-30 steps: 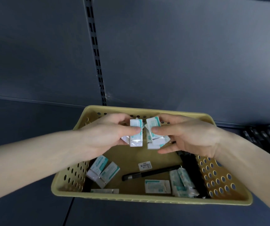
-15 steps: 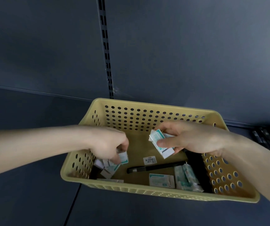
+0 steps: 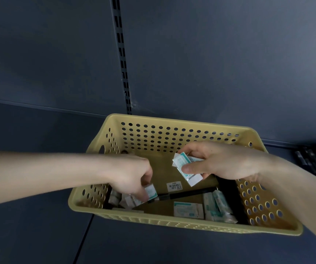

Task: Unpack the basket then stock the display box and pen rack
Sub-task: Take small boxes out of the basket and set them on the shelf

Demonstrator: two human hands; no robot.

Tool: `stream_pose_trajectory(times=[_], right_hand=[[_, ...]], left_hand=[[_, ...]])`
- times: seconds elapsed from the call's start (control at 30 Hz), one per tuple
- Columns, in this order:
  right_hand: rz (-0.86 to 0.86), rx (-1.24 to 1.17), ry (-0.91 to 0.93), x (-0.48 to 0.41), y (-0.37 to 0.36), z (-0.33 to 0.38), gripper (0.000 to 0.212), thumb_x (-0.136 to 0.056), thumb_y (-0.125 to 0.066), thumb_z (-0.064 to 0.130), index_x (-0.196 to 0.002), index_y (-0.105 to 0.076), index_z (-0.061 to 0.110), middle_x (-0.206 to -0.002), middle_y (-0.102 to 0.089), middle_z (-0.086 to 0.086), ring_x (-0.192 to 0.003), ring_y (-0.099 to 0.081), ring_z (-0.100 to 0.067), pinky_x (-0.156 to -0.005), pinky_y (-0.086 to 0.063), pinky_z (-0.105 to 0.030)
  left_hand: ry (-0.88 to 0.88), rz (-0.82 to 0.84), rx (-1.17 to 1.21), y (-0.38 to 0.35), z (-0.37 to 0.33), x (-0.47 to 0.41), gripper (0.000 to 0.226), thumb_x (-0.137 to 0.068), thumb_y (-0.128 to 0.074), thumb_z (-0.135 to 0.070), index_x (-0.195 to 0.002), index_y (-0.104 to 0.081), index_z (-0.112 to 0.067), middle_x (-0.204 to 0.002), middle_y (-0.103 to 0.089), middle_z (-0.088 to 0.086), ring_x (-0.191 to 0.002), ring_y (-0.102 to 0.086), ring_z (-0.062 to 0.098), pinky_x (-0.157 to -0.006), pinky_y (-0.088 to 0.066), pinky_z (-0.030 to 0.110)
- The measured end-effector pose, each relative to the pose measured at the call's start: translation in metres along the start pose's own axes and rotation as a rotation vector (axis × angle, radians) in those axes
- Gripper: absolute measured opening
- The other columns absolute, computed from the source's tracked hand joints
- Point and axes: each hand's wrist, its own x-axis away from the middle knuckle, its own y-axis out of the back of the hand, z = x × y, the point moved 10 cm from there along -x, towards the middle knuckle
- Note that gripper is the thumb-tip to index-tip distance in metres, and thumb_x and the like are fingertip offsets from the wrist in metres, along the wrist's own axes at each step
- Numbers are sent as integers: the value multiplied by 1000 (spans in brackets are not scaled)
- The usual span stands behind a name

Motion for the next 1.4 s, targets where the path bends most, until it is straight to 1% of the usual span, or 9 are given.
stream_pose_trajectory(times=[0.33, 0.4, 0.47, 0.53, 0.67, 0.73, 0.83, 1.1, 1.4], right_hand=[[-20, 34, 9, 3, 2, -2, 34, -89, -60, 26, -121, -50, 22, -111, -64, -1, -100, -63, -22, -87, -53, -39], [-25, 34, 3, 2, 2, -4, 34, -89, -61, 26, -121, -50, 21, -113, -64, -2, -102, -62, -23, -88, -52, -40], [-49, 11, 7, 2, 5, -4, 33, -90, -60, 25, -120, -51, 17, -112, -65, -6, -102, -62, -26, -90, -51, -42], [-116, -98, 36, 5, 15, 0, 30, -90, -60, 22, -118, -52, 14, -111, -65, -9, -101, -63, -23, -88, -53, -36], [-307, -353, 134, 23, 42, 10, 26, -89, -60, 18, -114, -57, 16, -105, -68, -3, -97, -64, -14, -84, -51, -29], [-397, -419, 184, 36, 48, 13, 24, -89, -59, 18, -113, -58, 15, -106, -67, -6, -98, -63, -15, -86, -51, -33], [-513, -540, 266, 58, 48, 15, 23, -93, -54, 19, -115, -57, 16, -105, -67, -2, -97, -63, -12, -83, -53, -30], [-813, -906, 551, 151, 48, -11, 21, -92, -50, 17, -109, -62, 16, -93, -70, 0, -83, -65, -12, -68, -51, -20], [-1167, -965, 503, 291, 38, -133, 30, -98, -43, 18, -125, -54, 24, -112, -66, 0, -96, -61, -13, -85, -47, -35]], left_hand=[[23, -188, 164, 11, -11, -8, 44, -77, -75, -37, -115, -54, -30, -102, -40, -13, -95, -46, 11, -70, -38, 23], [11, -238, 242, 19, -11, -6, 43, -78, -75, -34, -116, -54, -30, -99, -41, -14, -87, -53, 9, -60, -43, 17], [-7, -304, 441, 32, -7, -2, 40, -78, -76, -29, -112, -55, -28, -103, -52, -11, -89, -61, 9, -65, -50, 13], [-42, -411, 675, 51, 0, 7, 37, -77, -77, -27, -108, -58, -29, -111, -63, -4, -99, -63, 12, -87, -51, 25], [-176, -563, 1090, 74, 1, 31, 30, -80, -72, -21, -109, -65, -23, -89, -75, -2, -80, -71, 9, -67, -55, 21], [-250, -597, 1202, 77, -7, 42, 25, -84, -67, -22, -108, -68, -22, -92, -75, -3, -85, -71, 11, -80, -56, 31], [-389, -613, 1302, 81, -35, 55, 24, -86, -61, -25, -109, -68, -21, -100, -73, -2, -95, -69, 14, -91, -53, 40], [-679, -639, 1310, 77, -144, 70, 27, -95, -50, -20, -118, -63, -20, -108, -71, -3, -104, -65, 11, -93, -47, 34], [-736, -612, 1414, 15, -311, 39, 23, -96, -51, -16, -116, -62, -12, -107, -71, 3, -105, -64, 18, -102, -44, 45]])
